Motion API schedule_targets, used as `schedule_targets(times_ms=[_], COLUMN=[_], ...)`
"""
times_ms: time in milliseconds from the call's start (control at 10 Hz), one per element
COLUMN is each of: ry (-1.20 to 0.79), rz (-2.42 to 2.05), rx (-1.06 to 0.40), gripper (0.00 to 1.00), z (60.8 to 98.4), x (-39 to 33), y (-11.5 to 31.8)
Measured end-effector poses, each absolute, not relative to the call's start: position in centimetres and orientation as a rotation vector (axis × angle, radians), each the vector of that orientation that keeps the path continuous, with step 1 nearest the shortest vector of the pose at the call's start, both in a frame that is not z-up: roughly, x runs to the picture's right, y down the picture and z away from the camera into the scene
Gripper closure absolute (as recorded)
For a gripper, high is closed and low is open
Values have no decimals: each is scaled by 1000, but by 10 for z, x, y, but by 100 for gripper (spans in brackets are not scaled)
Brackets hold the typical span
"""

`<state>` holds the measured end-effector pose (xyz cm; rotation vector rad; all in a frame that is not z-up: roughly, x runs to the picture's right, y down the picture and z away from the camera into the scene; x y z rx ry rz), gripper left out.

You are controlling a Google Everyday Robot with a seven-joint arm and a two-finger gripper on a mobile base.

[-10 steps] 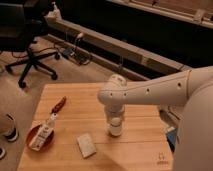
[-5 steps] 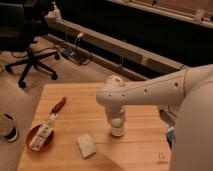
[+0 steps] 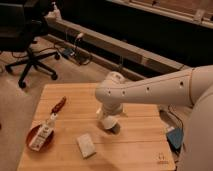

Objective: Place the ceramic cup over the eraser

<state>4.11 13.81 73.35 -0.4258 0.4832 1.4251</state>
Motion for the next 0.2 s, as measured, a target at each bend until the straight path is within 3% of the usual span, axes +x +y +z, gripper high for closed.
schedule_targets(times_ms=[200], ry=[469], rz=[1428], rx=[-408], gripper=[20], z=[716], x=[44], y=[122])
